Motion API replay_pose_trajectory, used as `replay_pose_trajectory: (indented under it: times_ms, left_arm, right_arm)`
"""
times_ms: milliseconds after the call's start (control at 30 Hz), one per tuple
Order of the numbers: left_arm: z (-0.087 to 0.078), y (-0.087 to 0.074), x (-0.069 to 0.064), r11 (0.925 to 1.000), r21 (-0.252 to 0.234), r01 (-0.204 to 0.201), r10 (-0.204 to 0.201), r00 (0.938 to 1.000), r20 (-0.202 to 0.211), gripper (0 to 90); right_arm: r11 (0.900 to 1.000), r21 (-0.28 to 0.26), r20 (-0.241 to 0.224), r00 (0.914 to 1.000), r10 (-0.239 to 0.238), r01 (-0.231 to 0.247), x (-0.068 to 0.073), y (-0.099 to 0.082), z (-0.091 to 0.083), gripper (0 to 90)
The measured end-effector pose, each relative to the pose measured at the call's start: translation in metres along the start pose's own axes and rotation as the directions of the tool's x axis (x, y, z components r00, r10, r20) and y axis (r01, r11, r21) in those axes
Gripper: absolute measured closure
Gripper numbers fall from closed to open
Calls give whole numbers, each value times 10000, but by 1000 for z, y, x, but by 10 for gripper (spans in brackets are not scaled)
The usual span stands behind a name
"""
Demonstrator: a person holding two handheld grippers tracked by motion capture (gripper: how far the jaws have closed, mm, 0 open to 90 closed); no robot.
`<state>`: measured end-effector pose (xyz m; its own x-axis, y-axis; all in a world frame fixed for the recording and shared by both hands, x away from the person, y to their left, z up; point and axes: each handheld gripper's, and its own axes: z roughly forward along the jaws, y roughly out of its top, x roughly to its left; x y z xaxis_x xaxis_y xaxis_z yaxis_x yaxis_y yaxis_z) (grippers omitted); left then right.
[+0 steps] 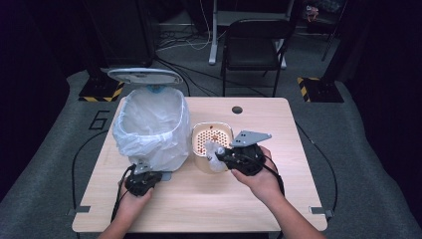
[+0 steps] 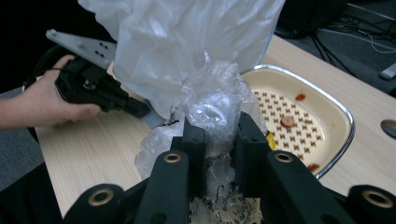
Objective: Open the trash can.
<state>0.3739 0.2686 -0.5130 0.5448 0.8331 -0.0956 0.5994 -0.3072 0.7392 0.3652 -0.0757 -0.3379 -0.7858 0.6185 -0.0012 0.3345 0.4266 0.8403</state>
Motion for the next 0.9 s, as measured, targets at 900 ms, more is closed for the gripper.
replay_pose_trajectory:
  times_ms: [900]
  left_arm:
    - [0,0,1,10000,21,-27,27,10000,46,900]
  right_arm:
    - [9961,-485,-589,9954,-762,734,-2,95,29,771]
